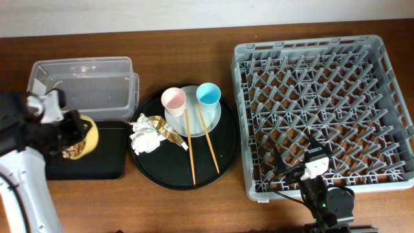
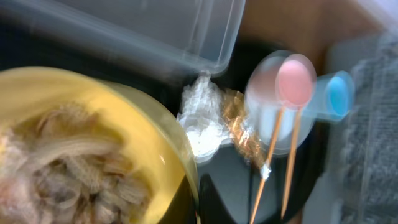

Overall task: Sort waste into correct bins and load items into the dishwasher rack
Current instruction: 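Grasp the yellow bowl rim with the left gripper and lift, then tip the yellow bowl over the black rectangular tray, set it down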

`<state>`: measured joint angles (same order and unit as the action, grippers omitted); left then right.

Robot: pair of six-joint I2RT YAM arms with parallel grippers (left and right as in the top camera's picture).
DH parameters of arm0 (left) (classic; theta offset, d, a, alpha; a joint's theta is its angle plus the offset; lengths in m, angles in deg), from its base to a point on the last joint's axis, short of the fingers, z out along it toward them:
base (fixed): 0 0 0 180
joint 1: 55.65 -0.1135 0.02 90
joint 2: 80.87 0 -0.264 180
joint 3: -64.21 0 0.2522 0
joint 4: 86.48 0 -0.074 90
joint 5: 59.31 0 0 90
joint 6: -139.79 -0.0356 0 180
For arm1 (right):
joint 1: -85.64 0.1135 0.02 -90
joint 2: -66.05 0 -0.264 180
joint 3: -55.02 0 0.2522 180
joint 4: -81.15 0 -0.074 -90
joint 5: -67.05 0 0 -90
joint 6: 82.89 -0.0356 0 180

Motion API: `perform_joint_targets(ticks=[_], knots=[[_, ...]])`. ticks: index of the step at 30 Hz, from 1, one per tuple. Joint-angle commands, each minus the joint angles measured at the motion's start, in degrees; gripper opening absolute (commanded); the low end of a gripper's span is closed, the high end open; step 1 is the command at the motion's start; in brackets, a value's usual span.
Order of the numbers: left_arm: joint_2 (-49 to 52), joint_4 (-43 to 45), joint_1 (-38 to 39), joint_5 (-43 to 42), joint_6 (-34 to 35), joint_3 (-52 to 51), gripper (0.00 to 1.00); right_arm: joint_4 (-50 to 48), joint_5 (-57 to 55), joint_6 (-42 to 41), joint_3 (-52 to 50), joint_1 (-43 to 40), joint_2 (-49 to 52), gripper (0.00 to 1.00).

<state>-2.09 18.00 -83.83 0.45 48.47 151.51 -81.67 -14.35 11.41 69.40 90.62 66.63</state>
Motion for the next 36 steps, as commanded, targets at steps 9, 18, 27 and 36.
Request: perform_joint_targets(ticks=[9, 18, 27, 36], knots=[[12.9, 37.1, -30.0, -58.7, -3.1, -27.6, 0.0, 0.3, -0.3, -0.3, -0.3, 0.4, -0.4, 0.98], [15.2, 39.2, -32.4, -60.0, 7.9, -25.7, 0.0, 0.3, -0.3, -0.3, -0.3, 0.4, -0.4, 0.98], [13.1, 41.7, -25.4, -60.0, 8.1, -25.5, 0.0, 0.3, -0.3, -0.3, -0.3, 0.4, -0.4, 0.98], [0.1, 22.2, -10.4, -9.9, 5.8, -24.7, 0.02, 0.3, -0.3, -0.3, -0.3, 0.4, -0.4, 0.98]])
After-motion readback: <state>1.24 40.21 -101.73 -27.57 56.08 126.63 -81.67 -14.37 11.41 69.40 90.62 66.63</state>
